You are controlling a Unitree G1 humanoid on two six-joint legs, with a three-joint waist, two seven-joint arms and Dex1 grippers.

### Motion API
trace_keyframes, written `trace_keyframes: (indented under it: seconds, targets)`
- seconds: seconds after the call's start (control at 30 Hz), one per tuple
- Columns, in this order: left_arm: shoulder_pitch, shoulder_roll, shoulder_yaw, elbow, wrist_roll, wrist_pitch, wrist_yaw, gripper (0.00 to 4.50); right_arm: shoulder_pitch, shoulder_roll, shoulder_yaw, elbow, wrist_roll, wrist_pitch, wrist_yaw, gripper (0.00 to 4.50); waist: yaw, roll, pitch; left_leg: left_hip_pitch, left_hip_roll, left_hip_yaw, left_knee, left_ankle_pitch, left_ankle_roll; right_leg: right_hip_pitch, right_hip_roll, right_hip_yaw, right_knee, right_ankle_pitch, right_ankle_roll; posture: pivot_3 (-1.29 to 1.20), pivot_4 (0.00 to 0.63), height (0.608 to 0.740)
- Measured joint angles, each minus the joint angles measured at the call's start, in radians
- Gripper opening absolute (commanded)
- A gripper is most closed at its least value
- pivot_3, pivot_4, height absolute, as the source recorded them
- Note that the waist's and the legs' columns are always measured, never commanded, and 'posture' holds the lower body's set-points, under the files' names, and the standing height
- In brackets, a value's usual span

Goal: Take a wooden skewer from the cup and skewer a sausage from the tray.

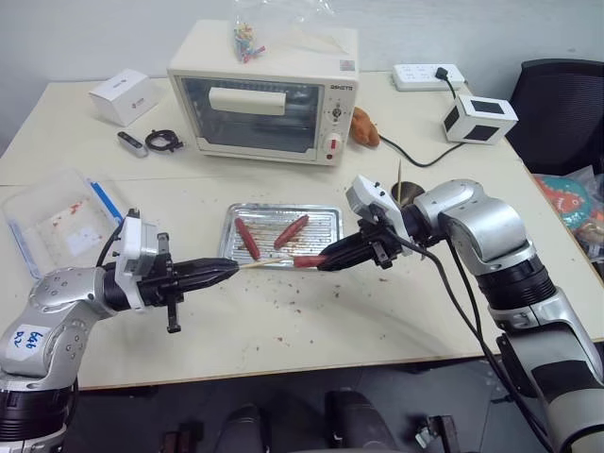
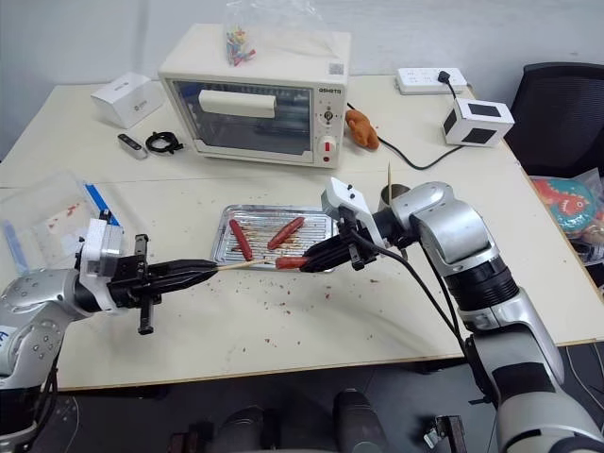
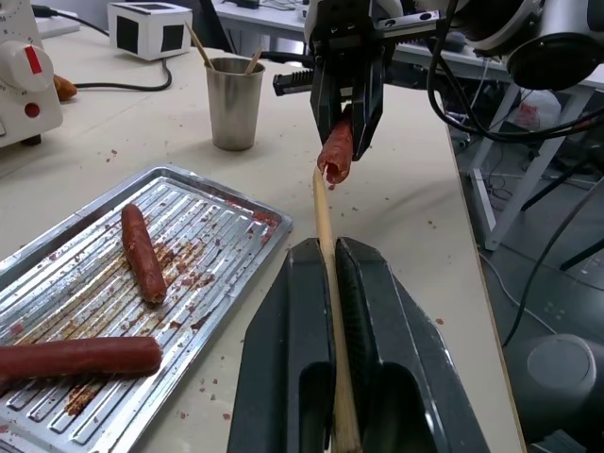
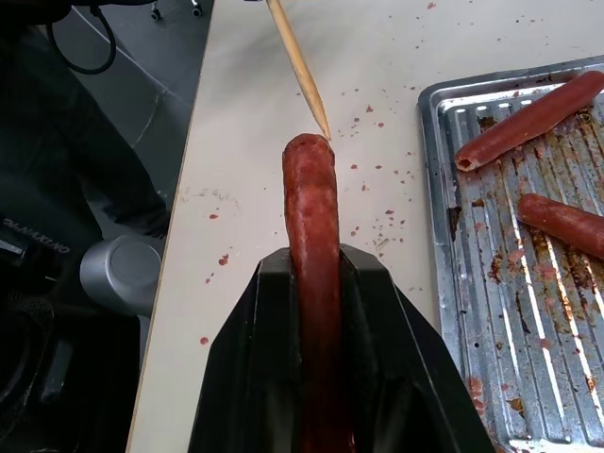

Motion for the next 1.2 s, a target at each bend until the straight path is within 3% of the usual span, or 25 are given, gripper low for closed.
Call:
trace_keyframes:
  seconds: [1.2]
  targets:
    - [0.013, 0.016, 0.011, -0.016, -0.008, 0.032, -0.013, 0.0, 0.001, -0.011, 0.0, 0.036, 0.031, -0.002, 0.002, 0.57, 0.0, 0.0, 0.0, 0.0, 0.0, 0.0, 0.001, 0.0, 0.0, 0.0, 0.0, 0.0, 0.0, 0.0, 0.0, 0.0, 0.15, 0.74]
